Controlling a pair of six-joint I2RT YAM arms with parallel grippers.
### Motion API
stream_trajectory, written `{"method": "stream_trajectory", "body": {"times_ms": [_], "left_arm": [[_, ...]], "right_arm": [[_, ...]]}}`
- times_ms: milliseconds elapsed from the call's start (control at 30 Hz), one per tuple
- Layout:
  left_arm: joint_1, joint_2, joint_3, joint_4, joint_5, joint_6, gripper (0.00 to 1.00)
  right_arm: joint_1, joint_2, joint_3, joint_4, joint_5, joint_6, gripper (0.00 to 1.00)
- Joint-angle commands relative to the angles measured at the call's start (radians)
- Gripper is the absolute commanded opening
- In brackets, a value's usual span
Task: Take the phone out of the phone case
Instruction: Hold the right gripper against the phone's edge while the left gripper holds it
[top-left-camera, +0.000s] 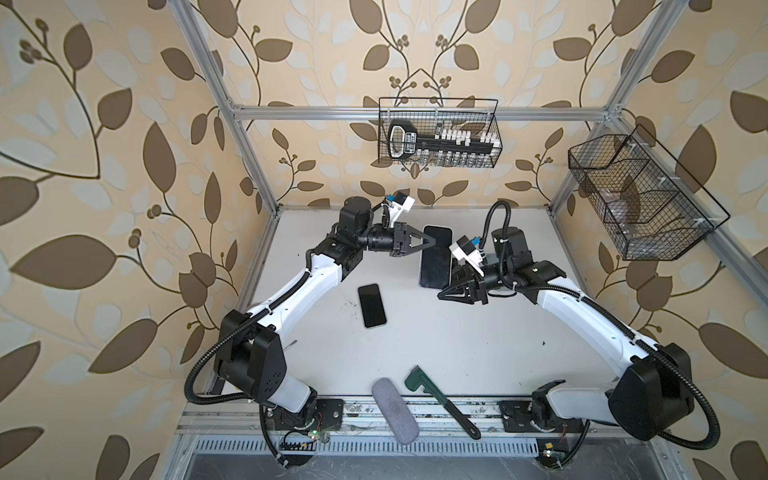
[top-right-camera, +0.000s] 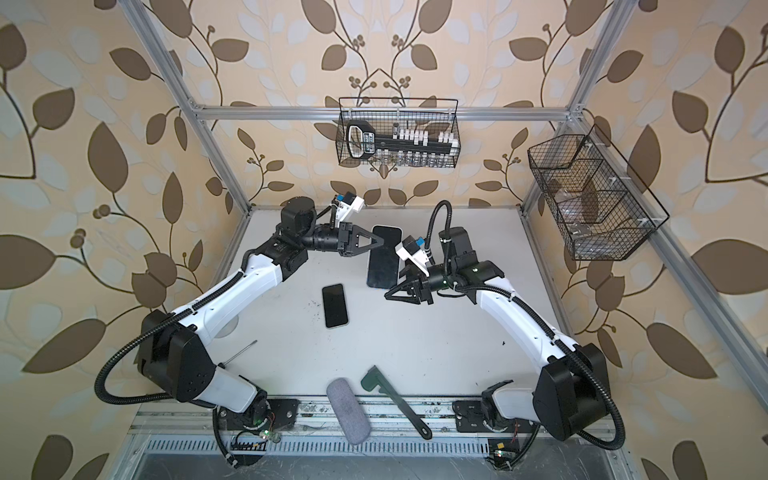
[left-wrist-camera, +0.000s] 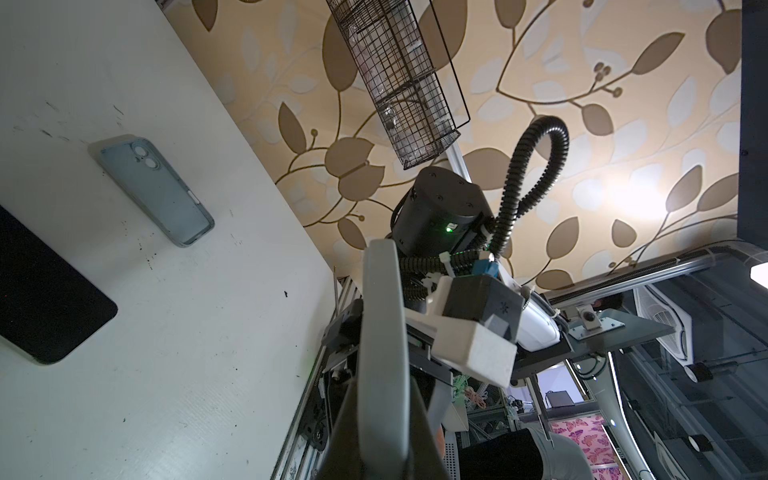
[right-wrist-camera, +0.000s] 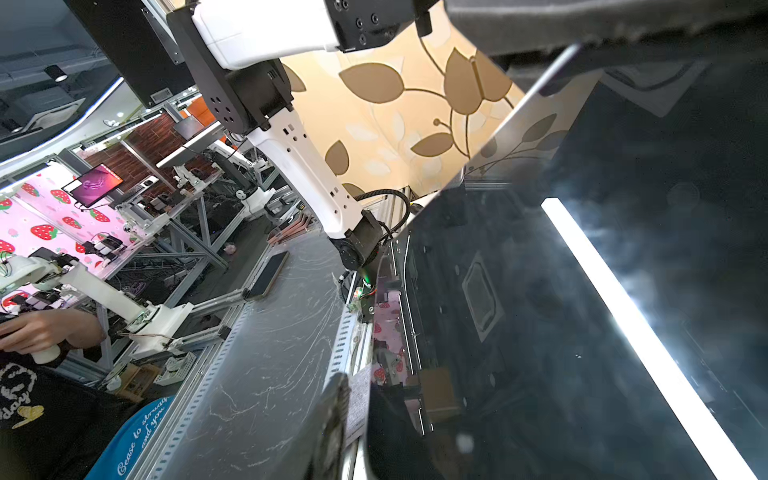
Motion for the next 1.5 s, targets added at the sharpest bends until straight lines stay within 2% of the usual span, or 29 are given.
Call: {"method": "stream_trajectory", "body": {"times_ms": [0,200,500,733,900,1267,1467], "left_arm": [[-0.008,-0.037,0.037,0.07,0.022,0.014,0.0],[-0.008,-0.03,0.051,0.071,0.017,0.008,0.0],[-0.008,-0.024,0.07,0.068,0.022,0.011,0.0],[-0.007,-0.02,0.07,0.066,0.022,0.012,0.0],[-0.007,-0.016,0.07,0.069,0.02,0.011,0.0],[-0.007,-0.016,0.081,0.112,0.016,-0.04,0.0],[-0.008,-0.018,0.071,0.126,0.012,-0.049,0.0]], "right_arm": [[0.005,0.017,0.035,-0.014,-0.032,-0.021,0.34],[0.005,0.027,0.03,-0.019,-0.033,-0.024,0.32],[-0.018,0.024,0.014,-0.016,-0.048,-0.025,0.35],[-0.038,0.022,0.01,-0.017,-0.078,-0.029,0.33],[-0.04,0.024,0.01,-0.028,-0.084,-0.038,0.27],[-0.048,0.045,0.039,-0.165,-0.096,-0.161,0.15],[-0.056,0.044,0.047,-0.172,-0.1,-0.169,0.13]]}}
